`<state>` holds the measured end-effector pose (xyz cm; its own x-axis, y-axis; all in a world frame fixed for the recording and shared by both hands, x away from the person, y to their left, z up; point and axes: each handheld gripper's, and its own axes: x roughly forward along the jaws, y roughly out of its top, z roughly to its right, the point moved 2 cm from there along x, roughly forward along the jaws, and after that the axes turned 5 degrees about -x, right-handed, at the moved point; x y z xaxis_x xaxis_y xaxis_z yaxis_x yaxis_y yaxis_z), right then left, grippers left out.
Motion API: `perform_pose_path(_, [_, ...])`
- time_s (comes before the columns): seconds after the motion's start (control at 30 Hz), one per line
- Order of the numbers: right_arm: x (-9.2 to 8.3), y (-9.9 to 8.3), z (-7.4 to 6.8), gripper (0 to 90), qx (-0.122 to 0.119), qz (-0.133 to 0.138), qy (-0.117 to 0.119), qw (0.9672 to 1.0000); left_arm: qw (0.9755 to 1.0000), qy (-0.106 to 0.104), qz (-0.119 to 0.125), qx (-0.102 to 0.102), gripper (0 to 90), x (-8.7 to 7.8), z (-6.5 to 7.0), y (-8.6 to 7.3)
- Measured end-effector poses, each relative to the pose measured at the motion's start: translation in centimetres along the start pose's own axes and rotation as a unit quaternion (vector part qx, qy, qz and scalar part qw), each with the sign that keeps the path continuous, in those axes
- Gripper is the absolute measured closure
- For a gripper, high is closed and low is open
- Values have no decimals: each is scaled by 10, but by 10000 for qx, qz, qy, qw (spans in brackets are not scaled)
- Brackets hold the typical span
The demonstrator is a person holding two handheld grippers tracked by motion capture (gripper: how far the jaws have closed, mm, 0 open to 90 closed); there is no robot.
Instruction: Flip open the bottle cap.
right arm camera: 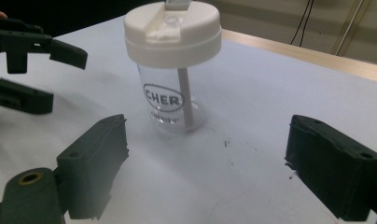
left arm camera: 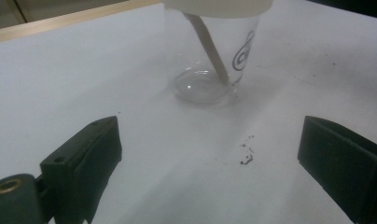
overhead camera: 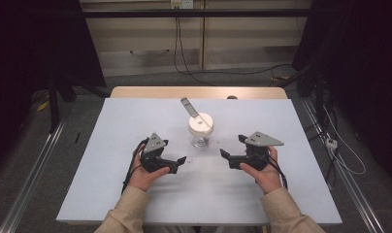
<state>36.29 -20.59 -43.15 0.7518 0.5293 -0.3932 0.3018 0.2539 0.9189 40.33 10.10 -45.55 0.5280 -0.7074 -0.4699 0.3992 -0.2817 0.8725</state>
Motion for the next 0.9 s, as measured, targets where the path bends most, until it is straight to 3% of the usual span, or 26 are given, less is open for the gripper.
perform_pose_path(0.2, [-12,-15,0,119,-10,-12,-97,10000,9999,9,114,10,61,-16,-4,-3])
perform_pose_path(0.33, [-19,-21,1,104,41,-10,-99,9999,9996,80,268,-101,61,-27,-9,-3])
perform_pose_path(0.4, [-23,-25,1,102,20,-3,-127,9999,9996,112,256,-28,60,-33,-12,-5])
perform_pose_path(0.5, [-26,-28,2,95,18,13,-119,9999,9997,119,196,-117,60,-38,-15,-9])
perform_pose_path(0.67, [-33,-32,2,92,62,55,-150,9999,9999,113,91,-72,60,-45,-17,-16])
perform_pose_path(0.9, [-43,-41,2,92,62,6,-169,9998,9997,117,152,-180,60,-59,-20,-21])
